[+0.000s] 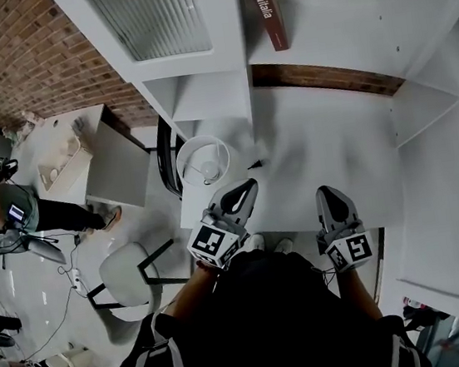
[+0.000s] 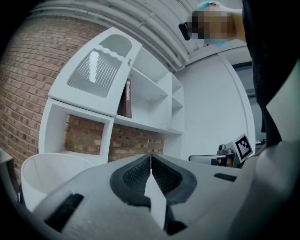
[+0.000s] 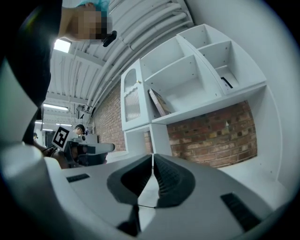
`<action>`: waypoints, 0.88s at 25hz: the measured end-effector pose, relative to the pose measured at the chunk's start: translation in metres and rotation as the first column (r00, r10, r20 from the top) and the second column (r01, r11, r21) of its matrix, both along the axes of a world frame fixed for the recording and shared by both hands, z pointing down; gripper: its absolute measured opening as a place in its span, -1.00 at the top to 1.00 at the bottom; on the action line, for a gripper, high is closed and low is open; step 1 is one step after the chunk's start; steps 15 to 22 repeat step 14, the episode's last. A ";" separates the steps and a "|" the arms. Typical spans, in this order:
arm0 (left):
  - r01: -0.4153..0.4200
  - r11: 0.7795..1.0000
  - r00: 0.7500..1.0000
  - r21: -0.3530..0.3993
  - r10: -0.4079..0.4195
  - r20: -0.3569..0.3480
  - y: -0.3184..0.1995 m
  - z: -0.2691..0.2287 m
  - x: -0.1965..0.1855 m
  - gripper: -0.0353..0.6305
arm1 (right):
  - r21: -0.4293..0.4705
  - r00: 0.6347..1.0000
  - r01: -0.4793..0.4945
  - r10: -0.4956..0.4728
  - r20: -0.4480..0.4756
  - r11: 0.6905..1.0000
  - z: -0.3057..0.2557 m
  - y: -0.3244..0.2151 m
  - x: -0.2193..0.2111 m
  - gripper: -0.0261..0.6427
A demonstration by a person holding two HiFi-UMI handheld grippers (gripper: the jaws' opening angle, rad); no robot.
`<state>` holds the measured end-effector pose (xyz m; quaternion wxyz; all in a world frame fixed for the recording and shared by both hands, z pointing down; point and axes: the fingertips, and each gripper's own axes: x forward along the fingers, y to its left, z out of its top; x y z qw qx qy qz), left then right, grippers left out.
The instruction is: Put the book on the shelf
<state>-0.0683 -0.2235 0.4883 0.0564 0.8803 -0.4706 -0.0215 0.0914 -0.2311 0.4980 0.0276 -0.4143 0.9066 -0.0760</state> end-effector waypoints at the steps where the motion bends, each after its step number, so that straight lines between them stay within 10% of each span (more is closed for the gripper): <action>1: 0.000 1.000 1.000 -0.005 0.000 0.003 0.002 0.002 -0.002 0.83 | 0.008 1.000 0.004 -0.004 -0.017 1.000 0.000 0.003 -0.001 0.81; 22: -0.019 0.998 0.999 -0.059 0.021 0.030 0.020 0.023 0.000 0.83 | 0.059 0.989 0.061 -0.053 -0.135 0.996 0.001 0.021 -0.014 0.81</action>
